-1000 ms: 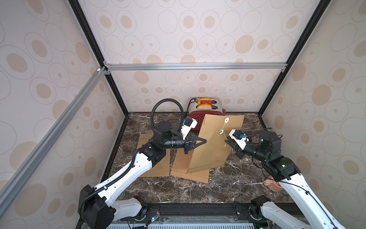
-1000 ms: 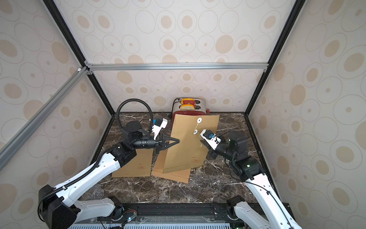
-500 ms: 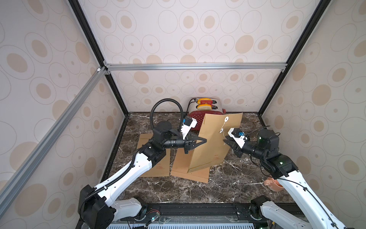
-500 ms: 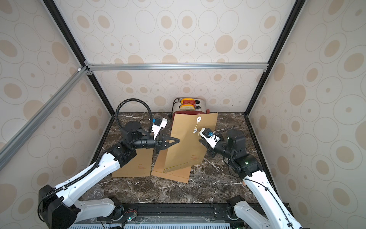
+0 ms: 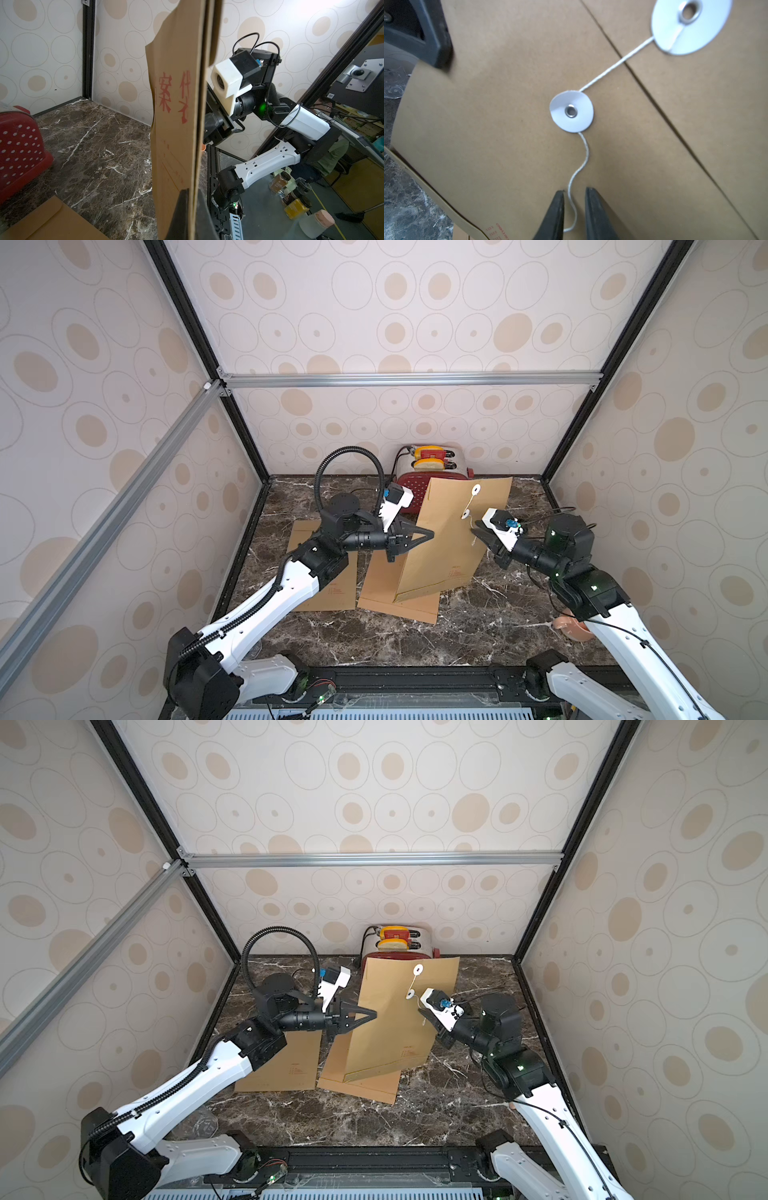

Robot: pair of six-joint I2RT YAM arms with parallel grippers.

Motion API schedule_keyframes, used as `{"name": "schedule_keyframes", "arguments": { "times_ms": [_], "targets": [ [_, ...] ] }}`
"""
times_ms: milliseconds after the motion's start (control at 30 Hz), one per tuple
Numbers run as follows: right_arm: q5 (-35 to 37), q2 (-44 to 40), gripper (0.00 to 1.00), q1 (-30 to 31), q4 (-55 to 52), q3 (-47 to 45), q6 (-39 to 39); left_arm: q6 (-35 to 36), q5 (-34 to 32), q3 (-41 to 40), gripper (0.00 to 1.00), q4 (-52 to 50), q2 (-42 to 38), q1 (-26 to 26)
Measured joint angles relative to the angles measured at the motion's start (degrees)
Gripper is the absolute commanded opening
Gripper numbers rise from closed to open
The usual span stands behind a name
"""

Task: Close the mouth of the file bag
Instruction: Close the file bag.

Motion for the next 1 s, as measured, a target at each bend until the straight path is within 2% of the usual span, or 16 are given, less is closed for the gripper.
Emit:
{"name": "schedule_keyframes", "arguments": {
  "times_ms": [267,400,567,833,1000],
  "targets": [
    [-0.24,0.2,0.18,0.0,0.22,-0.5,-0.44,-0.07,0.0,0.0,0.0,0.2,0.0,0.0],
    [-0.26,0.81,0.12,0.0,0.42,-0.5,-0.31,-0.46,0.02,0.0,0.0,0.46,0.0,0.0],
    [-0.15,2.05,0.0,0.0,0.37,-0.5,0.07,-0.76,0.02,0.0,0.0,0.74,0.0,0.0],
    [2.16,1.95,0.0,0.0,-1.84,1.4,4.24,-1.03,-0.02,0.0,0.0,0.79,0.0,0.0],
    [2.1,2.47,0.0,-0.07,-5.35,7.06,7.96,-1.07,-0.02,0.0,0.0,0.79,0.0,0.0]
  ]
}}
